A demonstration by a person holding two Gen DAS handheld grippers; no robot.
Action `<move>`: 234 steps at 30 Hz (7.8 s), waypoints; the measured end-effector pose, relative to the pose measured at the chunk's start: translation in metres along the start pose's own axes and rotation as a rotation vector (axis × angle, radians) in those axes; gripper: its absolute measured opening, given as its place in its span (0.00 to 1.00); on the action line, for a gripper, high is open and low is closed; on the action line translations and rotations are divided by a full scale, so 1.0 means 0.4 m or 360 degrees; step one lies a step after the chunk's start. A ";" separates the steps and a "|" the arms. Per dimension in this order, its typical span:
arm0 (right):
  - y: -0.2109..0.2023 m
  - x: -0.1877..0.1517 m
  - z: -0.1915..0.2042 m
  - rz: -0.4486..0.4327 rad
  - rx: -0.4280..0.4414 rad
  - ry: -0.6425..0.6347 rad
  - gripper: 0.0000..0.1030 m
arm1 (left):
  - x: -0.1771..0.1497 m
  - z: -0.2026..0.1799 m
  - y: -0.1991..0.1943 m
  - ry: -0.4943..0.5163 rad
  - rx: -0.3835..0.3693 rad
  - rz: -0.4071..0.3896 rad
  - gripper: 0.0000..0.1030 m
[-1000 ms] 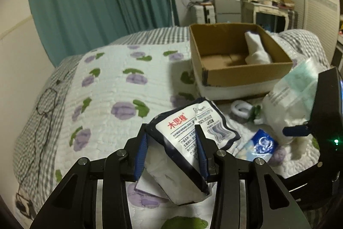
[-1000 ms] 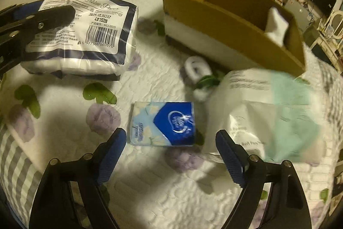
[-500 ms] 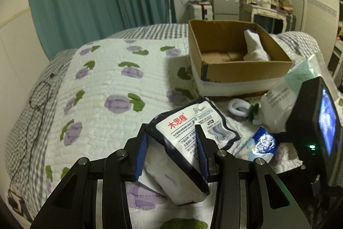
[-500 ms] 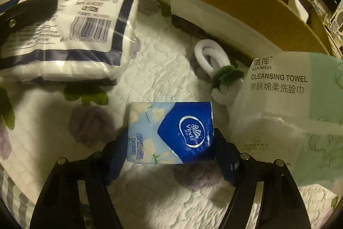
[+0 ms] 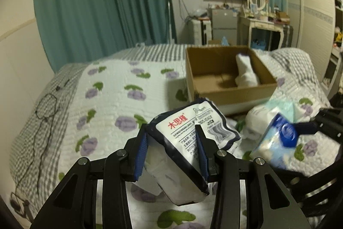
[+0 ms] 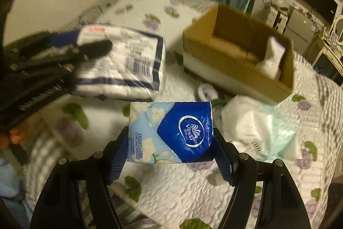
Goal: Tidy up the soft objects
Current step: 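Lower both packs into the cardboard box and open both tools, then grasp the teal cleansing towel pack with the left tool while the right tool grasps a white sock, then place the towel pack and sock into the box and open both tools, then grasp the cream lace cloth with the right tool while the left tool grasps the pipe-cleaner toy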
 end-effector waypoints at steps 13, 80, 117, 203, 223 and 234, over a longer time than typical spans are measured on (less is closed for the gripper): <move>-0.211 0.178 -0.195 -0.0351 -0.0214 0.0098 0.70 | 0.233 -0.069 0.050 0.0044 -0.0064 -0.0180 0.39; -0.204 0.007 -0.217 -0.0094 -0.0400 0.0273 1.00 | 0.034 -0.170 0.054 -0.0028 -0.0299 0.0112 0.94; -0.057 -0.185 -0.286 0.0139 -0.0267 0.0228 0.29 | -0.089 -0.344 0.192 0.0009 -0.0496 0.0398 0.92; 0.078 0.320 -0.461 -0.0228 -0.0389 0.0185 0.57 | 0.284 -0.201 0.340 0.0176 -0.0175 0.0164 0.60; -0.366 0.249 -0.312 -0.0467 -0.0527 0.0285 1.00 | 0.277 -0.104 -0.024 0.0000 -0.0225 -0.0133 0.97; -0.098 0.051 -0.326 -0.0212 -0.0420 0.0417 1.00 | 0.052 -0.151 0.169 -0.0023 -0.0160 0.0110 1.00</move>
Point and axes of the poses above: each gripper's, at about its wrist camera, not at the fingertips, and y roughly the way its jaws point, z to its left, x to its top, the point moved 4 cm from there along y, roughly the way its jaws point, and after that the axes turned 1 degree about y, right-handed, at the moved point
